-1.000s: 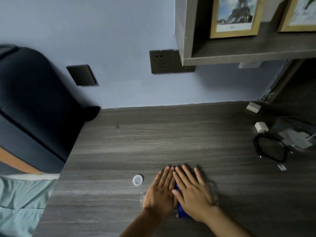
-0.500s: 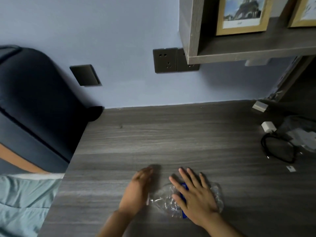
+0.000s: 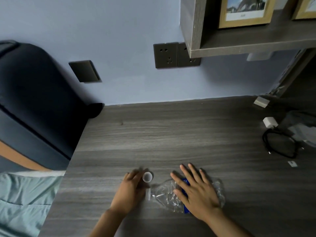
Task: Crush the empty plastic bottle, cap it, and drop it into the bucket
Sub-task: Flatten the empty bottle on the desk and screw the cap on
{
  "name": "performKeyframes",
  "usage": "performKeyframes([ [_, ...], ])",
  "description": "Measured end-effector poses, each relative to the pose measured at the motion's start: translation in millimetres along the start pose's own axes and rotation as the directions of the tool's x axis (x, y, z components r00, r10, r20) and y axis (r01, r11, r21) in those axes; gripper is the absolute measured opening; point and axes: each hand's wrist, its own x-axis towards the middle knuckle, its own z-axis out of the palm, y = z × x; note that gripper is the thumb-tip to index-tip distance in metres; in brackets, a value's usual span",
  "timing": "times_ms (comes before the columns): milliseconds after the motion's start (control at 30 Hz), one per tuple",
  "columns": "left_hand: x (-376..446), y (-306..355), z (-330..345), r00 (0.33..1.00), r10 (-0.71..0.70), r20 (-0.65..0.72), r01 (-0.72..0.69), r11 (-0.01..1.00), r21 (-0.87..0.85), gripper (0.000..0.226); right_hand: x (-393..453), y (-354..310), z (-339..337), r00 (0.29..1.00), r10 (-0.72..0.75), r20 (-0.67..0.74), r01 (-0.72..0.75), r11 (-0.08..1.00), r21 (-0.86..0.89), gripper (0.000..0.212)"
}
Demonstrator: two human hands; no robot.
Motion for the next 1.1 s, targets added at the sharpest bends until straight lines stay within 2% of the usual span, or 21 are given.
performKeyframes([
  [133, 7, 4, 1, 1.000, -0.013, 0.025, 0.013, 1.000, -0.014, 0.045, 0, 0, 1, 1.000, 0.010, 0.003, -0.010, 1.000, 0.010, 0.056],
  [300, 9, 12, -6, 0.983, -0.175, -0.049, 0.168, 0.977, -0.132, 0.031, -1, -1, -3, 1.000, 0.024, 0.014, -0.024, 1.000, 0.015, 0.060],
  [367, 0, 8, -9, 0.985, -0.171, -0.036, 0.165, 0.977, -0.137, 0.027, -1, -2, -4, 0.999, 0.033, 0.020, -0.034, 0.999, 0.021, 0.060],
  [467, -17, 3, -10, 0.996, -0.089, 0.013, 0.090, 0.990, -0.104, 0.019, 0, -3, -5, 0.999, 0.042, 0.016, -0.042, 0.999, 0.026, 0.061],
  [567, -20, 9, -11, 0.996, -0.063, 0.063, 0.069, 0.993, -0.094, 0.020, 0, -3, -6, 0.998, 0.052, 0.030, -0.052, 0.998, 0.019, 0.059],
  [667, -15, 20, -12, 0.985, -0.141, 0.098, 0.156, 0.975, -0.158, 0.022, 0, -3, -6, 0.997, 0.059, 0.043, -0.060, 0.998, 0.027, 0.058],
  [767, -10, 22, -16, 0.957, -0.205, 0.207, 0.256, 0.931, -0.260, 0.025, 0, -3, -6, 0.998, 0.054, 0.037, -0.055, 0.998, 0.030, 0.054],
  [900, -7, 22, -22, 0.916, -0.234, 0.326, 0.366, 0.821, -0.439, 0.033, -1, -3, -6, 0.997, 0.056, 0.047, -0.057, 0.998, 0.021, 0.056],
  [967, -7, 21, -24, 0.912, -0.214, 0.351, 0.369, 0.803, -0.468, 0.030, -1, -4, -6, 0.998, 0.051, 0.045, -0.052, 0.998, 0.020, 0.054],
  [1100, -7, 20, -31, 0.898, -0.095, 0.431, 0.320, 0.812, -0.489, 0.010, -1, -3, -7, 0.996, 0.058, 0.063, -0.059, 0.998, 0.022, 0.057],
])
